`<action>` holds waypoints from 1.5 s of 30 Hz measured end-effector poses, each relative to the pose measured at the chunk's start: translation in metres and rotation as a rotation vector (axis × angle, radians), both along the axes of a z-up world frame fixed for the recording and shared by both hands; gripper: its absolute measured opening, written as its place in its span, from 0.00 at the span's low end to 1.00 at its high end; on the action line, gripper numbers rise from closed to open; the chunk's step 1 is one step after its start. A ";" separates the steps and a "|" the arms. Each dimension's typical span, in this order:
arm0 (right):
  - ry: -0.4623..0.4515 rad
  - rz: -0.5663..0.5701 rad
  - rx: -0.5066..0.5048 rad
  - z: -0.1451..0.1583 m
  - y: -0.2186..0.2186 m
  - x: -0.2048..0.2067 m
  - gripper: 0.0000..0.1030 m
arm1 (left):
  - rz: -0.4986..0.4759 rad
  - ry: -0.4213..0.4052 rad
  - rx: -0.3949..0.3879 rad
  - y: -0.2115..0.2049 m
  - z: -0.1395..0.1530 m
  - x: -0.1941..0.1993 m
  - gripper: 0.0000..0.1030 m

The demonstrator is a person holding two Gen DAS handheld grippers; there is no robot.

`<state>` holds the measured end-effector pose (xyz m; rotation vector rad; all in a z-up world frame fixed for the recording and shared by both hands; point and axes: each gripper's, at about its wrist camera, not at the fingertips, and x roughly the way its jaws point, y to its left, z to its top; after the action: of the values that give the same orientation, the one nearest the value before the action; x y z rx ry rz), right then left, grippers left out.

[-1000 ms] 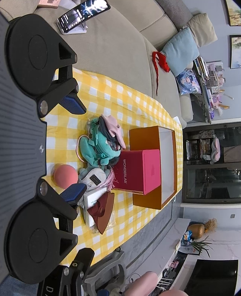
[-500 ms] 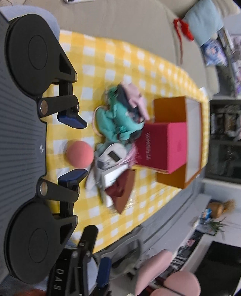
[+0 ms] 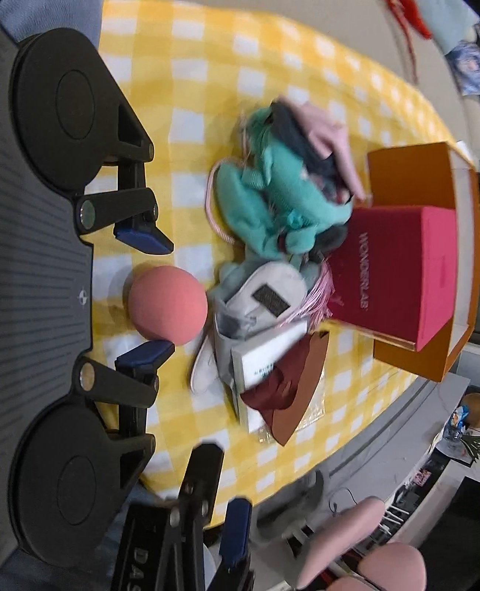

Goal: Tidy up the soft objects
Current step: 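Grasp the pink sponge ball with the left tool while the right tool grasps the brown leather piece, then carry the pink ball and brown leather piece up over the open orange box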

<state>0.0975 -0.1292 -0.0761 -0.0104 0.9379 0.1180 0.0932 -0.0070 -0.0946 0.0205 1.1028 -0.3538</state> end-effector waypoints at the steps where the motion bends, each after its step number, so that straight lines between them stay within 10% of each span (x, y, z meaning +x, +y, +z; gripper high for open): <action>1: 0.002 0.006 0.008 -0.002 0.001 0.003 0.67 | -0.006 -0.001 -0.004 -0.001 -0.001 0.001 0.63; 30: 0.012 -0.016 0.143 -0.055 -0.010 0.083 0.58 | 0.049 -0.140 -0.052 0.001 0.011 0.026 0.50; 40: -0.023 -0.013 0.081 -0.055 -0.013 0.081 0.01 | 0.042 -0.141 -0.031 0.000 0.011 0.022 0.50; 45: -0.062 0.024 0.050 -0.040 -0.007 0.070 0.00 | 0.053 -0.153 -0.029 0.002 0.021 0.017 0.50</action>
<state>0.1679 -0.1365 -0.1164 0.0213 0.8731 0.1621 0.1102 -0.0053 -0.0734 -0.0073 0.9449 -0.3154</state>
